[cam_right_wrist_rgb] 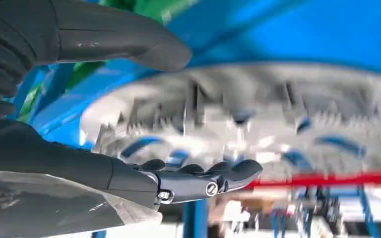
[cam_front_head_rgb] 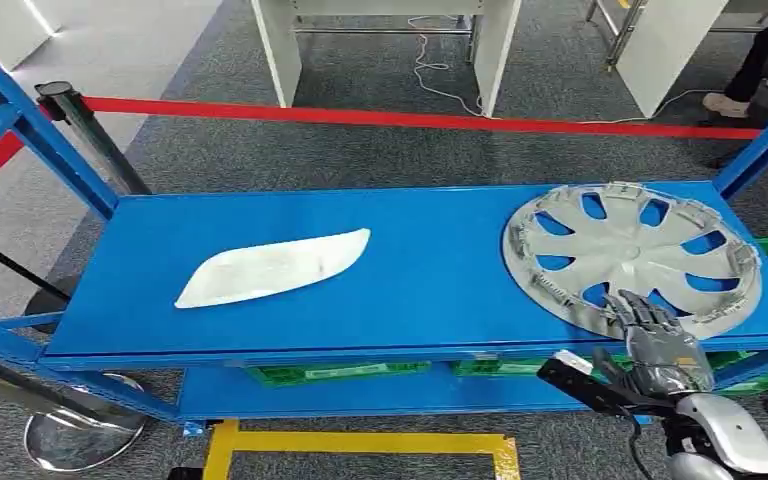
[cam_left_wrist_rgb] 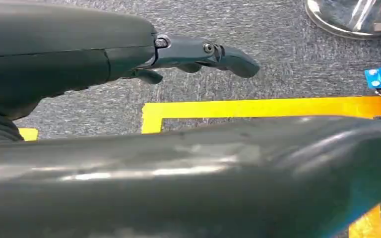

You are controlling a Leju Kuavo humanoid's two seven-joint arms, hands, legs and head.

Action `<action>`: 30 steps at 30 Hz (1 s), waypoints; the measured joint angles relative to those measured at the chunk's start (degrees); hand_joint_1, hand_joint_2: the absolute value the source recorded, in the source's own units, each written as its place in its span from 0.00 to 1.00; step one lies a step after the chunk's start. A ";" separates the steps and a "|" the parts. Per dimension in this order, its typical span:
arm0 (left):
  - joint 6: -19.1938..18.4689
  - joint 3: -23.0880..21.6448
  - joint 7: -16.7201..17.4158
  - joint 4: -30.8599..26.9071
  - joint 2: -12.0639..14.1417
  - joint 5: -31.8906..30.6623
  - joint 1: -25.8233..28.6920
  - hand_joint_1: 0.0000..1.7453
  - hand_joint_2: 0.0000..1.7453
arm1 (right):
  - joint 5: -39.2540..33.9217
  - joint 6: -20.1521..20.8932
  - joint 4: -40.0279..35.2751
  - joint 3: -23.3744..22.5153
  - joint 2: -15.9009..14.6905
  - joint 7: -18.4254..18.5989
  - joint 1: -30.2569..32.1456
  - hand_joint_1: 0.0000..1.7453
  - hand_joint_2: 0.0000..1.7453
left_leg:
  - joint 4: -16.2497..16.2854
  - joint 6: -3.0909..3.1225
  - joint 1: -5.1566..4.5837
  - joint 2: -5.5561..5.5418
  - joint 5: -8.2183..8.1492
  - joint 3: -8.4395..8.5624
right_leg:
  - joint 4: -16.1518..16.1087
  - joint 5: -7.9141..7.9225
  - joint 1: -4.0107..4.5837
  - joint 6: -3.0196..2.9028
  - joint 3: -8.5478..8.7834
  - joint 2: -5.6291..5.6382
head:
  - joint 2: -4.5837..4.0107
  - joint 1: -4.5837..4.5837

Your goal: Take the parts from the cabinet and place them on the table.

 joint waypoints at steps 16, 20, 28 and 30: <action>-0.02 0.98 0.00 0.00 -0.04 -1.16 0.07 0.00 0.00 | -2.70 0.84 -1.01 -6.25 3.09 -0.11 2.98 0.00 1.00 | 0.00 0.00 -0.01 0.00 0.00 -0.01 | 0.00 0.00 -0.01 0.00 0.00 0.00 | 0.00 0.02; -0.13 0.99 0.00 0.00 -0.02 -1.33 0.06 0.00 0.00 | -5.92 2.60 -0.24 -7.50 3.09 -1.16 3.05 0.00 1.00 | 0.00 0.00 -0.01 0.00 0.00 -0.01 | 0.00 0.00 -0.01 0.00 0.00 0.00 | 0.00 0.00; -0.15 0.99 0.00 0.00 -0.02 -1.79 0.05 0.00 0.00 | -7.91 3.30 2.52 -8.90 3.22 -2.56 2.32 0.00 1.00 | 0.00 0.00 -0.01 -0.01 0.00 0.00 | 0.00 0.00 0.00 0.00 0.00 -0.01 | 0.00 0.02; -0.15 0.98 0.00 0.00 -0.02 -1.88 0.05 0.00 0.00 | -7.99 3.30 3.15 -9.01 3.26 -2.82 2.07 0.00 1.00 | 0.00 0.00 -0.01 0.00 0.00 0.00 | 0.00 0.00 0.00 0.00 0.00 0.00 | 0.00 0.00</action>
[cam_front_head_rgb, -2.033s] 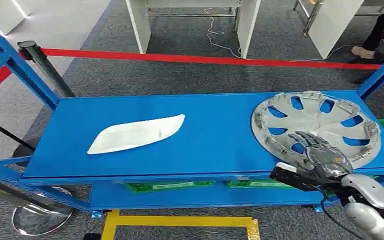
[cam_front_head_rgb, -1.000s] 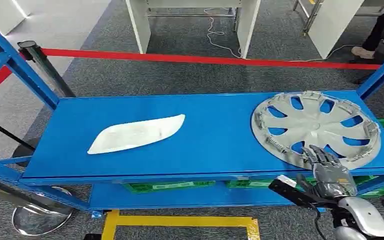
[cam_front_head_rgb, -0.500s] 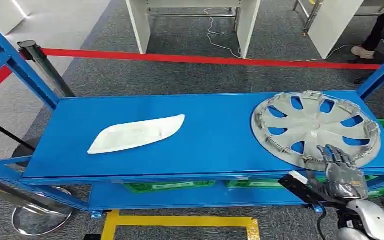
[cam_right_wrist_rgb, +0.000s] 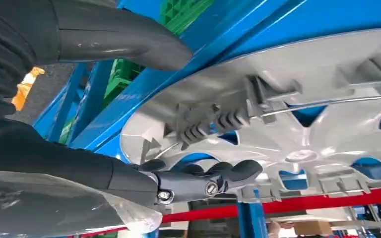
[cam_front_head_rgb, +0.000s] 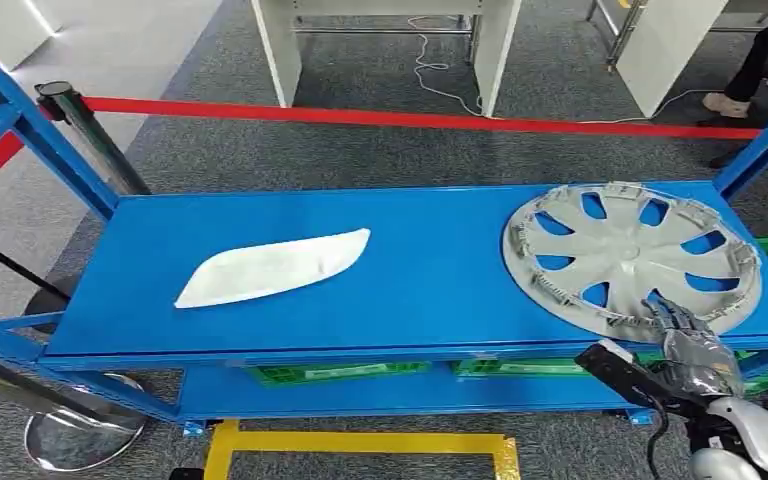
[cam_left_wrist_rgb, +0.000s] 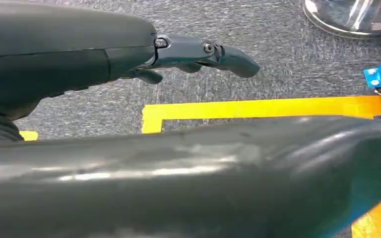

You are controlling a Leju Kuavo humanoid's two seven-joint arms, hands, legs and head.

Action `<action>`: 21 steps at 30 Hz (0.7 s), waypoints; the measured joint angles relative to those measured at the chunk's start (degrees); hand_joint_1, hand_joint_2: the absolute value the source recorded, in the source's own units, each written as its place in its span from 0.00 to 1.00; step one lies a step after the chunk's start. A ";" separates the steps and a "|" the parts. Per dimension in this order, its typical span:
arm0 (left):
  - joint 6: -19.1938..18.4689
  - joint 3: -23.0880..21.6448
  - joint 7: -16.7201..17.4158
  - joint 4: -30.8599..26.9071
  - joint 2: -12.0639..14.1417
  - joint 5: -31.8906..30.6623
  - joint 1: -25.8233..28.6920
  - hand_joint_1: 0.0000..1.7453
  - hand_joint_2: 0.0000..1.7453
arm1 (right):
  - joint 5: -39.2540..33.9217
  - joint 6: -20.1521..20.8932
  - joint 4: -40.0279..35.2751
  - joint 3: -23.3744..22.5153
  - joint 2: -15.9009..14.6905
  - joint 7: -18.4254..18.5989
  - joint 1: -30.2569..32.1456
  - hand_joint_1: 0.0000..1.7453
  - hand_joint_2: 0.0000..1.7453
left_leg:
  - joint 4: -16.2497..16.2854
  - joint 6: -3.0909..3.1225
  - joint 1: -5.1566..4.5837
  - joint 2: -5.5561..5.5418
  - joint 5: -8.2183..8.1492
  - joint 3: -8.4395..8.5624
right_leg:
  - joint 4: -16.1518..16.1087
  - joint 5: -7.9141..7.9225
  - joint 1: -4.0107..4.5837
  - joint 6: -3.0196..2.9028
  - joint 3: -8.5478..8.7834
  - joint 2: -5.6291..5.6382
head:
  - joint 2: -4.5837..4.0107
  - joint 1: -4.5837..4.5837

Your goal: Take the parts from the cabinet and place them on the table.

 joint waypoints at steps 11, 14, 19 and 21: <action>-0.02 0.00 0.00 0.00 0.00 -0.18 0.00 0.00 0.00 | -0.02 0.00 0.48 -0.04 0.04 -0.31 -0.33 0.00 1.00 | 0.00 0.00 0.00 0.00 0.00 0.00 | 0.00 0.00 0.00 0.00 0.00 0.00 | 0.00 0.00; -0.02 0.00 0.00 0.00 0.00 -0.26 0.00 0.00 0.00 | -0.04 0.00 0.61 -0.07 0.04 -0.37 -0.43 0.00 1.00 | 0.00 0.00 0.00 0.00 0.00 0.00 | 0.00 0.00 0.00 0.00 0.00 0.00 | 0.00 0.02; -0.61 0.00 0.00 0.00 0.04 -0.57 -0.02 0.00 0.00 | -0.07 0.92 1.53 -1.09 0.07 -1.49 -1.86 0.00 1.00 | 0.00 0.00 0.00 0.00 0.00 0.00 | 0.00 0.00 0.00 0.00 0.00 0.01 | 0.00 0.02; -0.72 0.00 0.13 0.00 0.09 -1.70 -0.06 0.00 0.00 | -0.31 5.96 3.47 -1.55 -0.04 -3.32 -4.86 0.00 1.00 | 0.01 0.00 0.00 0.00 0.00 0.01 | 0.00 0.01 -0.01 0.00 0.00 0.01 | 0.00 0.00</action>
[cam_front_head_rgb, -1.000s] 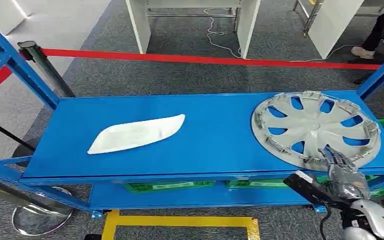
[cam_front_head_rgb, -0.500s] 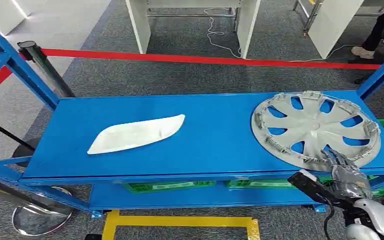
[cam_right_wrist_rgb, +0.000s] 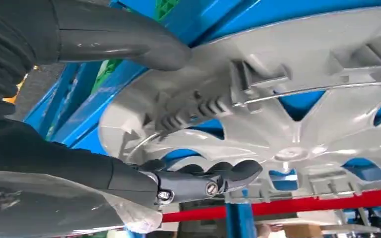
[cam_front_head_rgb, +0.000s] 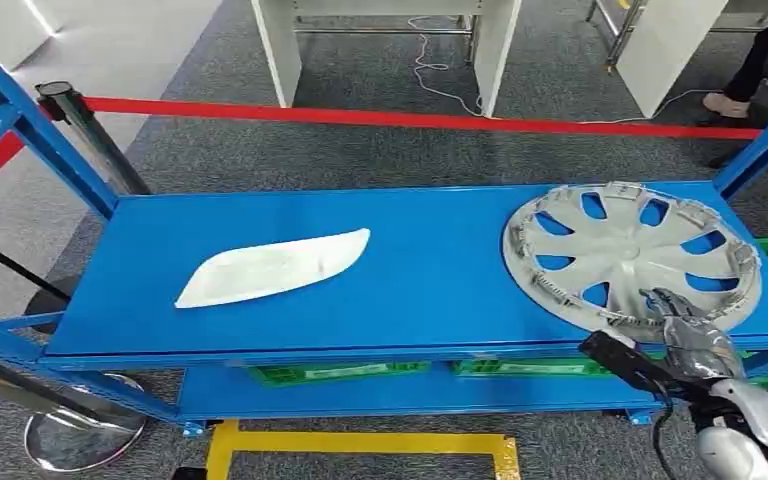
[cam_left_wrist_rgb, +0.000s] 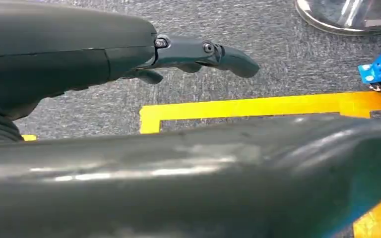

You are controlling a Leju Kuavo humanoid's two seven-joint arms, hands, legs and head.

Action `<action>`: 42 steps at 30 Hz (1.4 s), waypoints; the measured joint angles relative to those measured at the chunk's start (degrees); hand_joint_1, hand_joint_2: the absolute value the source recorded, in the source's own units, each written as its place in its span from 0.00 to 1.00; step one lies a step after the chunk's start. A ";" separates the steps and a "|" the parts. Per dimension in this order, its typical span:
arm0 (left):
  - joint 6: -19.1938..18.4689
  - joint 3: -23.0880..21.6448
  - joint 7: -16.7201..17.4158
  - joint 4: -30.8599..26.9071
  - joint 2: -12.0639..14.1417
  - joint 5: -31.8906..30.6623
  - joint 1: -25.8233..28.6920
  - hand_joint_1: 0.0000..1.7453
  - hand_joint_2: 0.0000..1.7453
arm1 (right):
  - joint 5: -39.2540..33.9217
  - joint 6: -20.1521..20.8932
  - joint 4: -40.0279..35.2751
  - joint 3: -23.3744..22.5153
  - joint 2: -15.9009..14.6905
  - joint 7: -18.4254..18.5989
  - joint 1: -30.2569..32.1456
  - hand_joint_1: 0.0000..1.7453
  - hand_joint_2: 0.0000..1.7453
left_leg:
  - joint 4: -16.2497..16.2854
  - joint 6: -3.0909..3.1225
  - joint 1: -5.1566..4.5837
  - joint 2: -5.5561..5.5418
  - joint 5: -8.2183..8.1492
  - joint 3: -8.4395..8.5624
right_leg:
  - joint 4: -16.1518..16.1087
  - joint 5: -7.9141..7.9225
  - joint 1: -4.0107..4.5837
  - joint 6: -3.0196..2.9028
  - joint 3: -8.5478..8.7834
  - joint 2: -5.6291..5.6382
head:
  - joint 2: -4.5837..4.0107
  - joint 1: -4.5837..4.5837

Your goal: Take the parts from the cabinet and place them on the table.

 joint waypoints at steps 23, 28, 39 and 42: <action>-0.09 -0.02 0.87 0.00 0.02 -1.86 -0.42 0.00 0.00 | -7.36 13.57 6.14 5.09 -7.25 -1.01 -6.82 0.00 1.00 | 0.09 0.02 0.00 -0.01 0.01 0.02 | 0.00 0.02 0.00 0.04 0.07 -0.03 | 0.00 0.00; -0.09 0.00 0.87 0.00 0.04 -1.95 -0.42 0.00 0.00 | -8.74 14.91 6.19 5.79 -9.93 -0.79 -6.84 1.00 1.00 | 0.13 0.05 0.00 -0.02 -0.01 0.02 | -0.01 0.04 0.00 0.07 0.09 -0.03 | 0.00 0.02; -0.09 0.00 0.87 0.00 0.24 -2.38 -0.41 0.00 0.00 | -10.01 14.56 6.19 6.82 -13.09 -1.57 -6.87 1.00 1.00 | 0.26 0.09 0.00 -0.02 0.00 0.01 | -0.01 0.09 0.01 0.16 0.14 -0.04 | 0.00 0.00; -0.09 0.00 0.87 0.00 0.30 -2.38 -0.42 0.00 0.00 | -9.99 14.10 6.17 6.99 -13.47 -2.01 -6.78 1.00 1.00 | 0.26 0.11 0.00 -0.02 0.01 0.00 | -0.01 0.10 0.01 0.16 0.14 -0.03 | 0.00 0.00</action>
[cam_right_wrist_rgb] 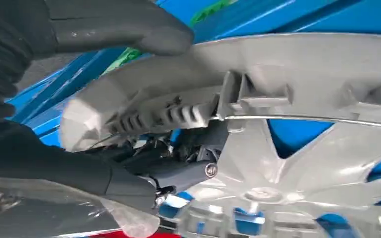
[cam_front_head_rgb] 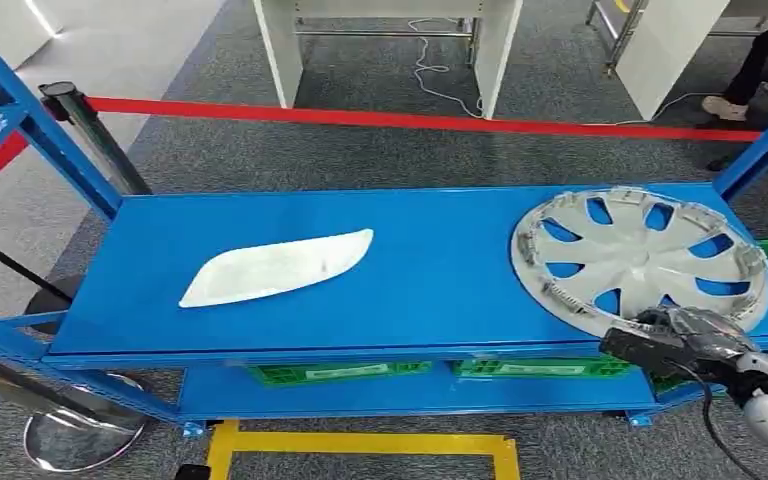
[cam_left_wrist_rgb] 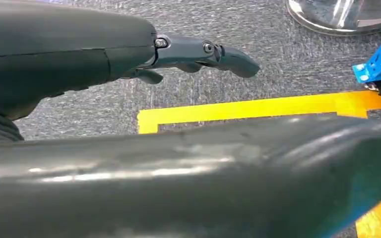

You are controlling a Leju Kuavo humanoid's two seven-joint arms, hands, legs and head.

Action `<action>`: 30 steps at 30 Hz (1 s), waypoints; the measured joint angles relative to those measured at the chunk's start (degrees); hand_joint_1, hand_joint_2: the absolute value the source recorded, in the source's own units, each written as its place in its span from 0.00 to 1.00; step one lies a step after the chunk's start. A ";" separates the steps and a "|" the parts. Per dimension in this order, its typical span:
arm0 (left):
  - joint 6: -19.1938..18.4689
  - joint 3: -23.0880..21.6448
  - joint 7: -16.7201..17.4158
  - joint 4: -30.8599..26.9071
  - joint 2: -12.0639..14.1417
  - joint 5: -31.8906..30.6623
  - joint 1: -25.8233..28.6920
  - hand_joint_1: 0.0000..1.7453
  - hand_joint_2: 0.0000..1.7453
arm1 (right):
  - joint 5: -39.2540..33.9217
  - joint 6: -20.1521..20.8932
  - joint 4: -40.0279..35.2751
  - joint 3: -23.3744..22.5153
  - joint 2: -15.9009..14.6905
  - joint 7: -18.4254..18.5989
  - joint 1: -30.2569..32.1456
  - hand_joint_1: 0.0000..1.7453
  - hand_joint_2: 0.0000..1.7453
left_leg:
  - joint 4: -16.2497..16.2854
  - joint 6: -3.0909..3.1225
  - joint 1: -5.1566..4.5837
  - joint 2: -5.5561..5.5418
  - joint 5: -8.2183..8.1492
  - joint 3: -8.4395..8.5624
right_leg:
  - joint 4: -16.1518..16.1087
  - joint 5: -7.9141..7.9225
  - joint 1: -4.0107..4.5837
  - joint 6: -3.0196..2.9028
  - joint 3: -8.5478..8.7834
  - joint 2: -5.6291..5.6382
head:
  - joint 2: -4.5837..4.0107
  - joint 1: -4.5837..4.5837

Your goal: Take the parts from the cabinet and place them on the table.

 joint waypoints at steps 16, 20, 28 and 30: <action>-0.09 0.00 -0.15 0.00 0.05 -0.17 -0.02 0.00 0.00 | 0.79 -1.64 -2.97 0.88 -0.59 -1.03 1.10 1.00 1.00 | 0.00 0.01 0.00 0.01 0.00 -0.05 | 0.01 0.00 0.00 0.00 -0.06 0.03 | 0.00 0.02; -0.09 0.00 -0.15 0.00 0.02 -0.42 -0.02 0.00 0.00 | 1.22 -2.69 -3.59 0.88 -0.59 -1.38 1.18 1.00 1.00 | 0.00 0.01 0.00 0.01 0.00 -0.09 | 0.01 0.00 0.00 0.00 -0.08 0.02 | 0.00 0.02; -0.09 0.04 -0.20 0.00 -0.13 -0.59 -0.06 0.00 0.00 | 3.85 -7.37 -4.37 0.88 0.04 -2.05 1.97 1.00 1.00 | 0.00 0.01 0.00 0.00 0.00 -0.30 | 0.02 0.00 0.00 0.01 -0.26 0.00 | 0.00 0.02; -0.09 0.13 -0.20 0.00 -0.22 -0.72 -0.09 0.00 0.00 | 5.27 -9.27 -4.39 0.85 0.85 -2.49 1.99 1.00 1.00 | 0.00 0.01 0.00 0.00 0.00 -0.35 | 0.02 0.00 0.00 0.01 -0.32 0.00 | 0.00 0.02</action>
